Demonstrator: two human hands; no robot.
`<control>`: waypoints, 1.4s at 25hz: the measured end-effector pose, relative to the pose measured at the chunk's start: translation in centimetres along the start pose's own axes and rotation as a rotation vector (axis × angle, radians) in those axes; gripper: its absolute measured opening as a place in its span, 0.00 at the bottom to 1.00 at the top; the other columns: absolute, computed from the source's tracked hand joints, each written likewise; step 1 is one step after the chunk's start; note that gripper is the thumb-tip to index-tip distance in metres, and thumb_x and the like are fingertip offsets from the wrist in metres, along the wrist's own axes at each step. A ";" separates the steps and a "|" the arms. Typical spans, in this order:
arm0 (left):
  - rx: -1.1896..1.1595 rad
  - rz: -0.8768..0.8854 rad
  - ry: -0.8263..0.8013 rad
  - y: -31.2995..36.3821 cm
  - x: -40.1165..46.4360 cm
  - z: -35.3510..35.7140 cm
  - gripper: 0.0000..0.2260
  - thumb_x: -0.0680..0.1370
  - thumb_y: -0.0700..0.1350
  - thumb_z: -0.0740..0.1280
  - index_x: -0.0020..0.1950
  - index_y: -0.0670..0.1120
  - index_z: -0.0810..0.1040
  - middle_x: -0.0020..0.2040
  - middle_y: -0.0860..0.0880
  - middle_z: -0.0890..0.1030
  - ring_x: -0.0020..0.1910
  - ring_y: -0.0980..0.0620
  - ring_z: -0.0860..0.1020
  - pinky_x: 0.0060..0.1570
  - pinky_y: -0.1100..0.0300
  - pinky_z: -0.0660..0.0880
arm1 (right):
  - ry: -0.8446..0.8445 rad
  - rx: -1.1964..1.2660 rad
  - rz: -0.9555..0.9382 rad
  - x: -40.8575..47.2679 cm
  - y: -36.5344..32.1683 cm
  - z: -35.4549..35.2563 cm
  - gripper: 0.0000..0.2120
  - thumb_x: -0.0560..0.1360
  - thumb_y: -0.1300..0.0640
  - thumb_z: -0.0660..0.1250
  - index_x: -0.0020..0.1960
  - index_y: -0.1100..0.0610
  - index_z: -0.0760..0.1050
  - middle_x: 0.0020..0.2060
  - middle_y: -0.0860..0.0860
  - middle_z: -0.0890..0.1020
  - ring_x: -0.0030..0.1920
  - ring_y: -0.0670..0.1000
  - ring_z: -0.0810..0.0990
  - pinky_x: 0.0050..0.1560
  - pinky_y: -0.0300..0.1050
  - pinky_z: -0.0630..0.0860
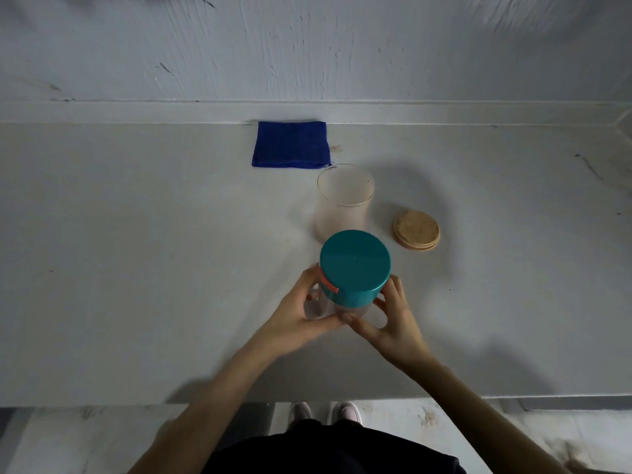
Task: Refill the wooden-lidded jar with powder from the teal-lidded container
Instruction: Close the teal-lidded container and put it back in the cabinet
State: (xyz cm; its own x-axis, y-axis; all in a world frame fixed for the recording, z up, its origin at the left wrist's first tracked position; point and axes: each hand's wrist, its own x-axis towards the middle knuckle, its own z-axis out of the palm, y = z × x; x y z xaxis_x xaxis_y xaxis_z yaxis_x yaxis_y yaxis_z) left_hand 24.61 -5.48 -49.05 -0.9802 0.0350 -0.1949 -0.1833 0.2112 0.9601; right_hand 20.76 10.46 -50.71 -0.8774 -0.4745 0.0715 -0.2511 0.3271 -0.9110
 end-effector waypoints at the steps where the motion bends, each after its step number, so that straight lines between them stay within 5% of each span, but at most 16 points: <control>1: 0.006 0.012 -0.013 -0.2 -0.5 -0.1 0.25 0.69 0.43 0.71 0.57 0.63 0.63 0.59 0.61 0.68 0.61 0.60 0.68 0.52 0.74 0.69 | 0.028 0.004 -0.006 -0.5 0.0 0.4 0.32 0.63 0.40 0.66 0.63 0.49 0.60 0.58 0.49 0.67 0.58 0.42 0.69 0.58 0.26 0.67; 7: 0.014 0.038 -0.038 -1.3 -3.1 -0.2 0.28 0.71 0.39 0.69 0.64 0.57 0.61 0.58 0.65 0.68 0.52 0.76 0.70 0.47 0.81 0.68 | 0.073 0.068 -0.027 -3.4 -0.3 1.8 0.29 0.67 0.44 0.64 0.65 0.45 0.57 0.61 0.52 0.72 0.60 0.42 0.71 0.59 0.28 0.66; 10: -0.003 0.061 0.046 -1.4 -4.1 0.8 0.25 0.69 0.37 0.71 0.61 0.51 0.65 0.56 0.62 0.70 0.51 0.72 0.73 0.46 0.76 0.71 | 0.034 0.070 -0.010 -4.5 -0.3 1.6 0.32 0.67 0.44 0.65 0.67 0.51 0.59 0.62 0.52 0.73 0.60 0.44 0.72 0.60 0.31 0.68; 13: 0.031 0.087 0.103 -1.3 -5.4 2.4 0.28 0.67 0.37 0.73 0.56 0.60 0.63 0.54 0.63 0.68 0.52 0.70 0.72 0.46 0.76 0.72 | -0.014 0.068 0.006 -6.0 -0.3 0.9 0.35 0.66 0.42 0.65 0.67 0.55 0.60 0.61 0.52 0.74 0.60 0.45 0.73 0.60 0.38 0.71; 18: 0.067 0.080 0.128 -1.7 -9.0 6.0 0.28 0.67 0.41 0.74 0.54 0.62 0.62 0.56 0.59 0.68 0.55 0.65 0.70 0.46 0.77 0.70 | -0.066 0.030 0.000 -10.1 -0.3 -0.7 0.32 0.64 0.41 0.67 0.64 0.51 0.63 0.58 0.52 0.74 0.57 0.49 0.74 0.58 0.44 0.75; 21: 0.009 0.058 0.144 -2.2 -11.9 8.6 0.29 0.62 0.50 0.77 0.55 0.60 0.63 0.57 0.55 0.71 0.58 0.57 0.72 0.52 0.71 0.71 | -0.067 0.036 -0.037 -13.5 -0.5 -1.6 0.29 0.63 0.41 0.68 0.61 0.46 0.64 0.57 0.49 0.71 0.56 0.45 0.73 0.54 0.37 0.75; 24: -0.043 0.005 0.185 -3.2 -14.9 11.6 0.33 0.55 0.61 0.76 0.55 0.60 0.66 0.56 0.57 0.75 0.58 0.53 0.75 0.57 0.58 0.73 | -0.120 0.044 -0.014 -17.1 0.1 -2.3 0.26 0.63 0.42 0.70 0.58 0.41 0.64 0.56 0.52 0.73 0.56 0.47 0.75 0.54 0.41 0.76; 30: -0.074 -0.080 0.198 -5.4 -19.9 16.0 0.28 0.61 0.52 0.76 0.56 0.63 0.66 0.54 0.58 0.76 0.55 0.56 0.76 0.59 0.55 0.73 | -0.152 0.063 0.093 -23.8 1.6 -2.2 0.31 0.65 0.44 0.71 0.62 0.53 0.65 0.55 0.55 0.76 0.55 0.49 0.76 0.55 0.35 0.73; 33: -0.111 -0.150 0.174 -6.5 -21.4 16.9 0.26 0.66 0.43 0.75 0.56 0.62 0.67 0.58 0.57 0.76 0.58 0.54 0.75 0.61 0.51 0.73 | -0.177 0.046 0.168 -25.4 2.1 -1.8 0.33 0.65 0.43 0.70 0.64 0.55 0.64 0.58 0.51 0.76 0.56 0.47 0.75 0.57 0.38 0.73; 35: -0.139 -0.209 0.162 -7.5 -22.0 17.1 0.25 0.67 0.43 0.74 0.55 0.63 0.68 0.57 0.59 0.76 0.58 0.53 0.75 0.59 0.54 0.73 | -0.206 0.001 0.219 -25.9 2.6 -1.1 0.31 0.66 0.47 0.70 0.65 0.53 0.63 0.58 0.45 0.73 0.55 0.44 0.73 0.53 0.30 0.71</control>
State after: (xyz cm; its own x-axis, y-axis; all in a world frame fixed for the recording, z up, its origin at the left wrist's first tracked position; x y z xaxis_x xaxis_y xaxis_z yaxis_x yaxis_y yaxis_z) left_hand 48.83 8.83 -55.37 -0.9174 -0.1535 -0.3672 -0.3797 0.0612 0.9231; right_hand 42.37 24.46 -54.46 -0.8092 -0.5486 -0.2103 -0.0645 0.4387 -0.8963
